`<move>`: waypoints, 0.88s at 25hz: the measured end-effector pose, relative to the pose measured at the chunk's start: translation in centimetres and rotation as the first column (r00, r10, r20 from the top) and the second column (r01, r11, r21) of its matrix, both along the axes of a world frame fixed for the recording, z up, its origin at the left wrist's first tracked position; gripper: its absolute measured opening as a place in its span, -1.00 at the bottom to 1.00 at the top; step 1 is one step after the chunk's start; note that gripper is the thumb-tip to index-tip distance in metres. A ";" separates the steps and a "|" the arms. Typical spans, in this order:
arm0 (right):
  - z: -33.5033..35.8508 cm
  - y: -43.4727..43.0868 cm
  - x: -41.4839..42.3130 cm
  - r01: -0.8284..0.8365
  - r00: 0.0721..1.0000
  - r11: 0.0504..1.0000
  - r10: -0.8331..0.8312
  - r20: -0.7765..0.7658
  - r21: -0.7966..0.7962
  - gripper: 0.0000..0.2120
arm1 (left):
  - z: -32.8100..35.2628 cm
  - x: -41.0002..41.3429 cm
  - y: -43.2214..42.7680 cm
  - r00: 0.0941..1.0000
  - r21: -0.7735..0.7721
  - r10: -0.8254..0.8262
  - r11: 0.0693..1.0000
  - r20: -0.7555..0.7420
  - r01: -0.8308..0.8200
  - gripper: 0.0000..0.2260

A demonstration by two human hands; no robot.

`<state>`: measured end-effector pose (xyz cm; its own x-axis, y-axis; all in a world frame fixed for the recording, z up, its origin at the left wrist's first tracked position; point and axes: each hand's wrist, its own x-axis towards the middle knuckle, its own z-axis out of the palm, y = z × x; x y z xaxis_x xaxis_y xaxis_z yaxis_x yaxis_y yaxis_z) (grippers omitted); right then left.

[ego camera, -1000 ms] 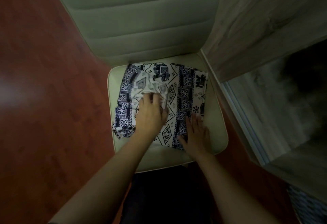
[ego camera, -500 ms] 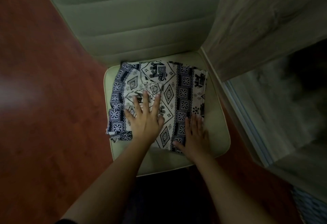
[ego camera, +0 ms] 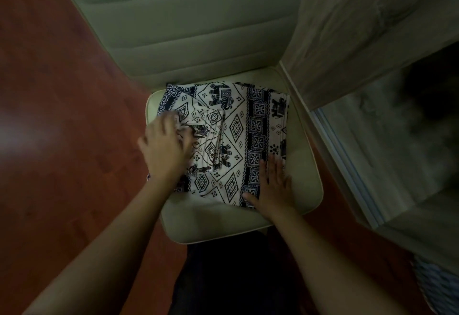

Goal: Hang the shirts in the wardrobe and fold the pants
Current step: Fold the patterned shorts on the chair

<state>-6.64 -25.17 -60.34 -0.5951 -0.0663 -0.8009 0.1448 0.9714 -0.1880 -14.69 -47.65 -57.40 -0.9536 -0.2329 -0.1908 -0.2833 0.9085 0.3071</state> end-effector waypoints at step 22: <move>4.6 2.3 -3.4 0.858 0.234 -0.021 -0.874 0.426 -0.514 -0.49 | 2.2 2.1 6.8 0.631 -0.339 -0.737 0.674 -0.243 0.657 -0.52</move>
